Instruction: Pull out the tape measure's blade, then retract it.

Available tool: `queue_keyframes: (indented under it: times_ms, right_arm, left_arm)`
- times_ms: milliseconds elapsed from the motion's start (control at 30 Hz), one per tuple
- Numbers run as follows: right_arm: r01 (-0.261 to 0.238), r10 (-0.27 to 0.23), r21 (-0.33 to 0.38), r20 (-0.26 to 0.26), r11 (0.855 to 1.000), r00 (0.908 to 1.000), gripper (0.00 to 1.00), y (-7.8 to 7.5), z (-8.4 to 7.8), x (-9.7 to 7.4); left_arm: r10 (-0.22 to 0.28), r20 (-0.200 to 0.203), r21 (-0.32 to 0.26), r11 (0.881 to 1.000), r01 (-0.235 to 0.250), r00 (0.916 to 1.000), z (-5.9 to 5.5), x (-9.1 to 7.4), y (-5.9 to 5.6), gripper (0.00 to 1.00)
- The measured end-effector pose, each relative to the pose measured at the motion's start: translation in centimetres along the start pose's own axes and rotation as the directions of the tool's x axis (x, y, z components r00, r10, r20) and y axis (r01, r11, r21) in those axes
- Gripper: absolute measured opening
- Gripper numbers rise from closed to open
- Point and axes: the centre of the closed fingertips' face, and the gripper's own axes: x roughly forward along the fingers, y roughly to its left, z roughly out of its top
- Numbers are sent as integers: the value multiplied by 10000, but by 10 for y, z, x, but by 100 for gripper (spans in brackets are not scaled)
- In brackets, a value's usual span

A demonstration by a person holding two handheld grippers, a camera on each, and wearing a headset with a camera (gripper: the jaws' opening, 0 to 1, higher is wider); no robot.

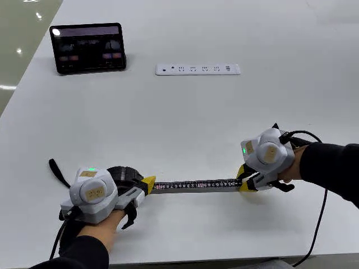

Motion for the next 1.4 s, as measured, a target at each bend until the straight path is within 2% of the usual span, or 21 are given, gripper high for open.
queue_keyframes:
  times_ms: [167, 300, 467, 800, 833, 867, 1033, 1400]
  right_arm:
    - [98, -105, 516, 126, 9986, 9999, 11, 1, 1, 0]
    - [218, -255, 1013, 358, 9946, 9990, 10, 0, 1, -1]
    - [289, -311, 604, 354, 9978, 9989, 10, 3, 3, 1]
    - [243, -298, 853, 635, 9961, 9975, 10, 2, 6, 3]
    - [280, -325, 787, 570, 9965, 9978, 10, 4, 7, 3]
    - [307, -329, 382, 594, 9988, 9977, 10, 4, 9, 4]
    - [188, -235, 728, 647, 9972, 9976, 9, 3, 13, 5]
    - [234, -281, 711, 658, 9972, 9974, 10, 3, 17, 6]
  left_arm:
    - [243, -57, -51, 9997, -244, 9997, 0, 0, 7, 67]
    - [229, -165, -12, 9997, -229, 9996, -1, 0, 5, 66]
    - [245, -517, 170, 9996, -237, 9984, -3, 3, 5, 64]
    - [187, -566, 169, 9997, -178, 9982, -5, 1, 4, 64]
    - [178, -562, 170, 9997, -168, 9983, -5, 1, 4, 64]
    - [175, -561, 169, 9997, -166, 9983, -5, 1, 4, 64]
    - [142, -579, 162, 9998, -133, 9982, -5, 1, 4, 64]
    - [121, -622, 142, 9998, -112, 9980, -5, 1, 5, 64]
